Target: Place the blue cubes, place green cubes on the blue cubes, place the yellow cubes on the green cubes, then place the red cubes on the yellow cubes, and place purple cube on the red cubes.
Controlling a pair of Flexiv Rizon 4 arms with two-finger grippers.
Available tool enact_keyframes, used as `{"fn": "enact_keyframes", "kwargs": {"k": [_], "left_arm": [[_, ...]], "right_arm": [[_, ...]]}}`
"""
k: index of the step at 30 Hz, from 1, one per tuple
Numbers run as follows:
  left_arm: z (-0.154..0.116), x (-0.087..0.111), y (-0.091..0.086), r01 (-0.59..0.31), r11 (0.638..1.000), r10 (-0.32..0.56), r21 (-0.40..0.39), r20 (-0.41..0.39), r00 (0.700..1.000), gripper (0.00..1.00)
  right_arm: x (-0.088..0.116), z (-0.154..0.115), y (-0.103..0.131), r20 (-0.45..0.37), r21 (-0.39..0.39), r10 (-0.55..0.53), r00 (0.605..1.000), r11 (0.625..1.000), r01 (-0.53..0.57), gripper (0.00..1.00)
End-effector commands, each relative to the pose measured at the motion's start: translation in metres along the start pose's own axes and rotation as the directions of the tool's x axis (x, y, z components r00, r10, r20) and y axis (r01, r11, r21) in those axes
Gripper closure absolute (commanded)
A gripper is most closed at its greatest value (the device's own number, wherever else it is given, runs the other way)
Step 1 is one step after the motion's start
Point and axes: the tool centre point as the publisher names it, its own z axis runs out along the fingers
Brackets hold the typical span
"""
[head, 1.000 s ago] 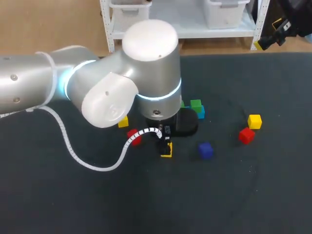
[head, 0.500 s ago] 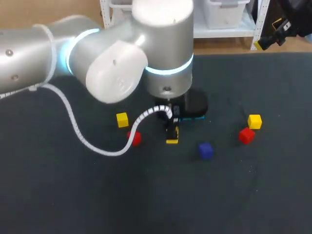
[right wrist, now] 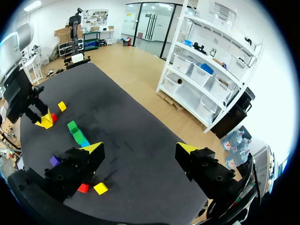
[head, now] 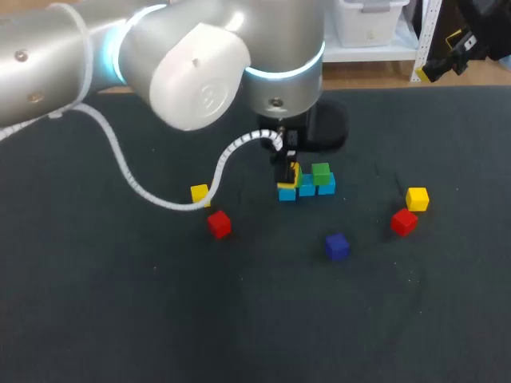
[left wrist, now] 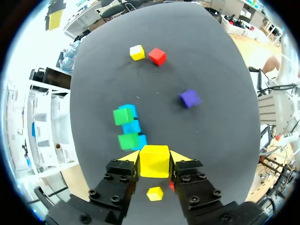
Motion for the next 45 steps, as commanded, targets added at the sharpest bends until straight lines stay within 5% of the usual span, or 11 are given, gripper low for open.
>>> {"fn": "enact_keyframes", "kwargs": {"k": [1,22,45], "left_arm": [[0.002,-0.016,0.022,-0.003,0.999,0.004,0.034,-0.027,1.0,1.0],[0.034,-0.028,0.069,0.108,0.992,-0.107,0.06,-0.006,0.994,1.0],[0.049,-0.023,0.07,0.247,0.964,-0.241,0.099,-0.063,0.968,1.0]], "right_arm": [[0.0,-0.001,0.0,-0.001,0.001,0.0,1.0,1.0,0.0,0.0],[0.0,-0.001,0.0,-0.001,0.001,0.0,1.0,1.0,0.0,0.0],[0.0,-0.001,0.0,-0.001,0.001,0.0,1.0,1.0,0.0,0.0]]}}
